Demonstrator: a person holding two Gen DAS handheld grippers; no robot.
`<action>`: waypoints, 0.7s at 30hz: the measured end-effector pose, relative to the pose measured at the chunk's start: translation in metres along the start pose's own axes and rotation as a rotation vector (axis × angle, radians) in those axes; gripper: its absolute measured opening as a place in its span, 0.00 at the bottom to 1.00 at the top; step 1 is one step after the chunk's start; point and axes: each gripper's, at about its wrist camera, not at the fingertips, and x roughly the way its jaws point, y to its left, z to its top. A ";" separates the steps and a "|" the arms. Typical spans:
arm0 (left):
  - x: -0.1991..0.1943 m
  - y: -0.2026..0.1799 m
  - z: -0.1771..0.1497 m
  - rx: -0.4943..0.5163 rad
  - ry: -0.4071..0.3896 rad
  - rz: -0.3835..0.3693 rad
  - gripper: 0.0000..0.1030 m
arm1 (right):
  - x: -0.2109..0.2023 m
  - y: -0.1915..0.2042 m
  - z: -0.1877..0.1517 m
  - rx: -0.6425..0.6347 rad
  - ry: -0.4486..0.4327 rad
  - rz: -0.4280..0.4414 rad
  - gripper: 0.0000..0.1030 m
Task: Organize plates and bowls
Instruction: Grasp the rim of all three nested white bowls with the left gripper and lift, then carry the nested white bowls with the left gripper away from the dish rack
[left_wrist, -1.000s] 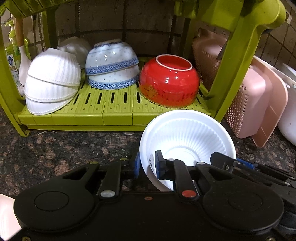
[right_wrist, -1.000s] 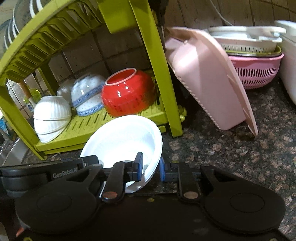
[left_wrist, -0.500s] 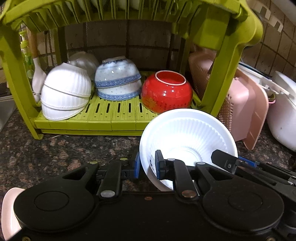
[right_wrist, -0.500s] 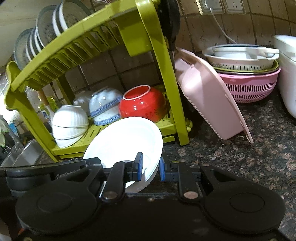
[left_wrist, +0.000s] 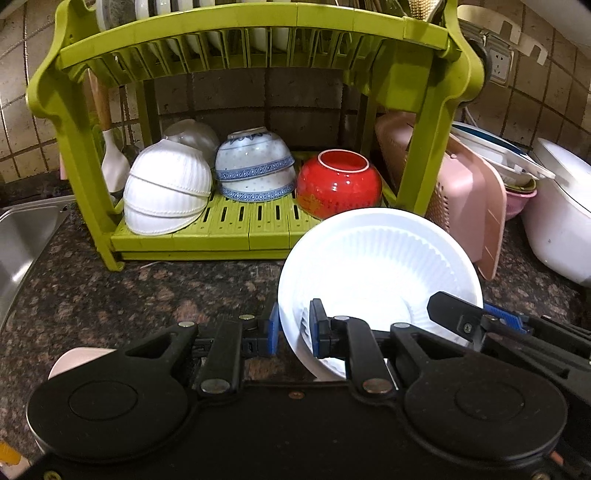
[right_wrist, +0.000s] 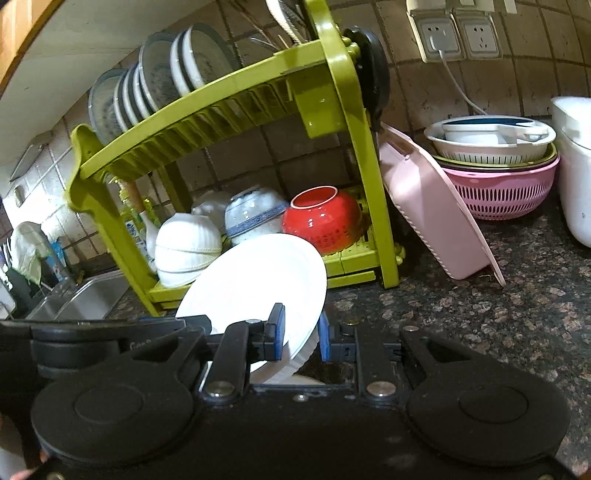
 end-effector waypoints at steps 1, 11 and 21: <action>-0.002 0.001 -0.002 -0.001 0.006 -0.004 0.21 | -0.003 0.001 -0.002 -0.004 0.003 -0.001 0.20; -0.024 -0.003 -0.025 0.035 0.039 -0.015 0.21 | -0.028 0.006 -0.022 -0.044 0.030 0.005 0.21; -0.026 -0.010 -0.042 0.079 0.089 -0.014 0.22 | -0.038 0.005 -0.041 -0.089 0.076 -0.006 0.22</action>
